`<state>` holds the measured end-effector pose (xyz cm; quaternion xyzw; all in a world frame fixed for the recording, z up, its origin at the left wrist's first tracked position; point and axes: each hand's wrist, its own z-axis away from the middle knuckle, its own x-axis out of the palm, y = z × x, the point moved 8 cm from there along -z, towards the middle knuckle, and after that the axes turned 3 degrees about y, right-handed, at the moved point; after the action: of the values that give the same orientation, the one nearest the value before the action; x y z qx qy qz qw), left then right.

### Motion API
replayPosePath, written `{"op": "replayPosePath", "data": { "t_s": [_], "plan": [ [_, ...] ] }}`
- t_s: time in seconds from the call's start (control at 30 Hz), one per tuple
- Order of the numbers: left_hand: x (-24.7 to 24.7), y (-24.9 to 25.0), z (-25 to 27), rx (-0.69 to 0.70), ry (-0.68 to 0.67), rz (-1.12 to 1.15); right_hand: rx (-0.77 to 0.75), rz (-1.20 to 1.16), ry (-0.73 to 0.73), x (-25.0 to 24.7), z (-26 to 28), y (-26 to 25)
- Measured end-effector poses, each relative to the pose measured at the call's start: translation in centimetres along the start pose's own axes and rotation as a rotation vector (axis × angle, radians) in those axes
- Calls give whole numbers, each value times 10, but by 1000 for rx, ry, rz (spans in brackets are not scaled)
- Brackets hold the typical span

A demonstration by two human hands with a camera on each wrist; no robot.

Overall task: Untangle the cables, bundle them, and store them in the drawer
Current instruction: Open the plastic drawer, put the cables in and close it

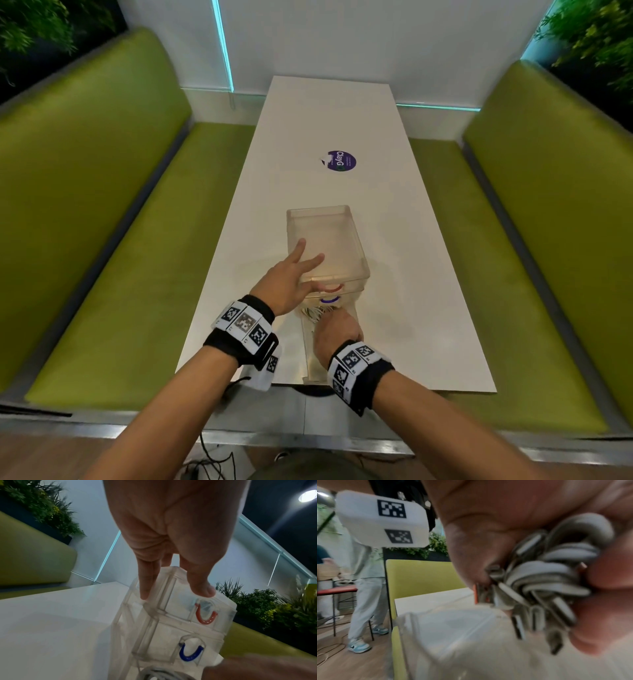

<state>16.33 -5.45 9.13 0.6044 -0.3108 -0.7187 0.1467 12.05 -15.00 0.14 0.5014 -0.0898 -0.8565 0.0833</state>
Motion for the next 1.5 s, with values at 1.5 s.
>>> {"op": "replayPosePath", "data": {
  "t_s": [1.5],
  "plan": [
    [-7,-2,-3,-10,-28,-19,-567,-404,700,-3,49,23]
  ]
}}
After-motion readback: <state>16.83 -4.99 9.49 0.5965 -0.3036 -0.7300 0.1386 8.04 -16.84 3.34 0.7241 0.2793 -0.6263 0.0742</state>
